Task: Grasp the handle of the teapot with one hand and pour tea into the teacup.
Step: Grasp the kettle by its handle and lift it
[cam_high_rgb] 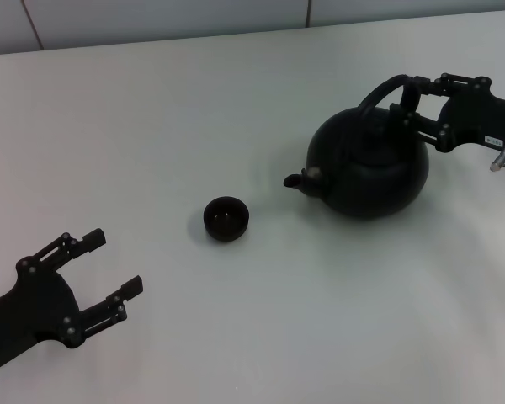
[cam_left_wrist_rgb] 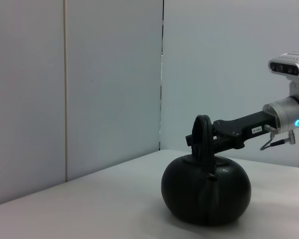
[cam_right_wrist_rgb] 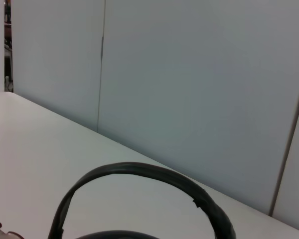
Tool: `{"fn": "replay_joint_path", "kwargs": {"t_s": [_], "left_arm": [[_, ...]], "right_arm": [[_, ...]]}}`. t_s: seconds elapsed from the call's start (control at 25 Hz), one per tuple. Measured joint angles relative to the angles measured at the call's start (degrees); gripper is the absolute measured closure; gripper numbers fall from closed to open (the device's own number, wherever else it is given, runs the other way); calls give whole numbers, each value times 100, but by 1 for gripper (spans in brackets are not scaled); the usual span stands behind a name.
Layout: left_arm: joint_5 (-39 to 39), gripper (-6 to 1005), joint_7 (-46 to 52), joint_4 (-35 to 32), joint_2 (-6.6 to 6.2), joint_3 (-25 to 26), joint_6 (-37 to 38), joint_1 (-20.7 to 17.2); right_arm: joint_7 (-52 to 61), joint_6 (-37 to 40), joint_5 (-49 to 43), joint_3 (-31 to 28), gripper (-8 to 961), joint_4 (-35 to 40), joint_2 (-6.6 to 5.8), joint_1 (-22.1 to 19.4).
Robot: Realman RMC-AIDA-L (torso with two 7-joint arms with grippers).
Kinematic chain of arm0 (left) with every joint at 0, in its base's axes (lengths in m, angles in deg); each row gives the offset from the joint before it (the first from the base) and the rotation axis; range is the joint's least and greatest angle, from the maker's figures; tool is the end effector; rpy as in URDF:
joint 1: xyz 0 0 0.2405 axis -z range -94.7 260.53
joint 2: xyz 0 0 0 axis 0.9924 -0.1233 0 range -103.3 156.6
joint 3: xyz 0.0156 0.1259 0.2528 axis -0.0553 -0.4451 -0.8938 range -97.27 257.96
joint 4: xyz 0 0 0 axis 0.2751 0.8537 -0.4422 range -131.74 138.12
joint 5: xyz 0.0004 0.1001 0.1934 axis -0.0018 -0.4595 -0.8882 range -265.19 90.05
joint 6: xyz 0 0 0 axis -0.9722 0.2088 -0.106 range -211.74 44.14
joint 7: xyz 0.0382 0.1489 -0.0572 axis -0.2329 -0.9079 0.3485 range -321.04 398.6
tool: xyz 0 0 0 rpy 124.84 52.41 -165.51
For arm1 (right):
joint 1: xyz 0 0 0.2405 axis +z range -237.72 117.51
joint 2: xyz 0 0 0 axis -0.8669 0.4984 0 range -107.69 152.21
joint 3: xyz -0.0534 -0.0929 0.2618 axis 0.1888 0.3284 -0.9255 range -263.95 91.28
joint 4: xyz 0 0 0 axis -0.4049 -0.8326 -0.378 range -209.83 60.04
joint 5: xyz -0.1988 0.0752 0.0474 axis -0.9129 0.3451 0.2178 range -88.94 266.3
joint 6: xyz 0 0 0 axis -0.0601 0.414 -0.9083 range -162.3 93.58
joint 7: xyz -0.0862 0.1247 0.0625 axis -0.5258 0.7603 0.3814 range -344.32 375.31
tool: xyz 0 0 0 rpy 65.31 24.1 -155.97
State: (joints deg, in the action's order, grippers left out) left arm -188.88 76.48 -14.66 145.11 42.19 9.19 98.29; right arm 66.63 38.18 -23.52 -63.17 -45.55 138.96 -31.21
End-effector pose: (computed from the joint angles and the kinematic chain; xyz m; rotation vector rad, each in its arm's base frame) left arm -0.3445 0.2472 -0.0579 -2.4731 -0.3395 -0.8638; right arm 0.3527 0.3825 0.0101 -2.2851 0.3730 0.4651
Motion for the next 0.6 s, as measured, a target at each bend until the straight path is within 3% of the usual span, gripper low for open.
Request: {"fn": "replay_joint_path", "kwargs": {"t_s": [0.32,0.6], "left_arm": [[9,199,0,0,-7,59,62,-1],[53,199,0,-7,-16,63,99,-13]], "right_arm": [[-5,-83,-41,10,465,-48,41,96],[98,-114,-82,87,691,3,54,128]]}}
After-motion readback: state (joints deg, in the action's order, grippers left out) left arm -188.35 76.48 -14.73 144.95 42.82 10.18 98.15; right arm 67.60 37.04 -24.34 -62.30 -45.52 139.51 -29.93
